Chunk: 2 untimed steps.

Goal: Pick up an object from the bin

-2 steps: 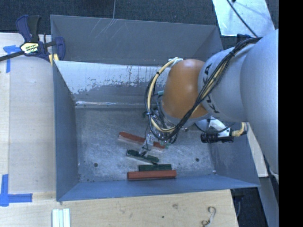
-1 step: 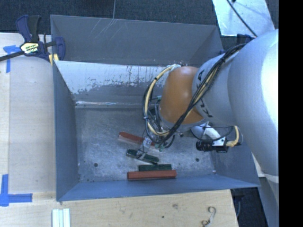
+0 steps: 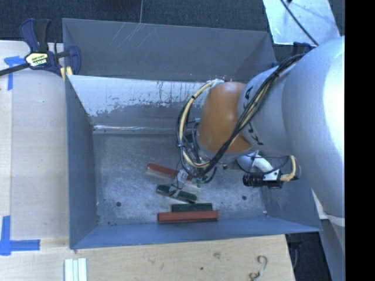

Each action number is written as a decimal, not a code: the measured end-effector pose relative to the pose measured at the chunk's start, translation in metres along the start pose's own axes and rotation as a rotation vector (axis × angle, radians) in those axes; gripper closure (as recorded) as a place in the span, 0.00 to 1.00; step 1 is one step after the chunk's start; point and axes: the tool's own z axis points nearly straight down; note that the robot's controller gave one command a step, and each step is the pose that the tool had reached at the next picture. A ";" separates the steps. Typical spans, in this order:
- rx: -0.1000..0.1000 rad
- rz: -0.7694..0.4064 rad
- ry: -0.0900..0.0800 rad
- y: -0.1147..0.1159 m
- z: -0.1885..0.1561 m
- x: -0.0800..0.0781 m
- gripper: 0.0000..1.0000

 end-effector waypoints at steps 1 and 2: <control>-0.003 0.001 -0.007 0.000 -0.002 -0.002 1.00; -0.003 0.002 -0.008 0.000 -0.012 -0.004 1.00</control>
Offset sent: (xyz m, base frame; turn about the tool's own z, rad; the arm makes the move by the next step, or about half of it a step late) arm 0.0000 0.0000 0.0000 0.0000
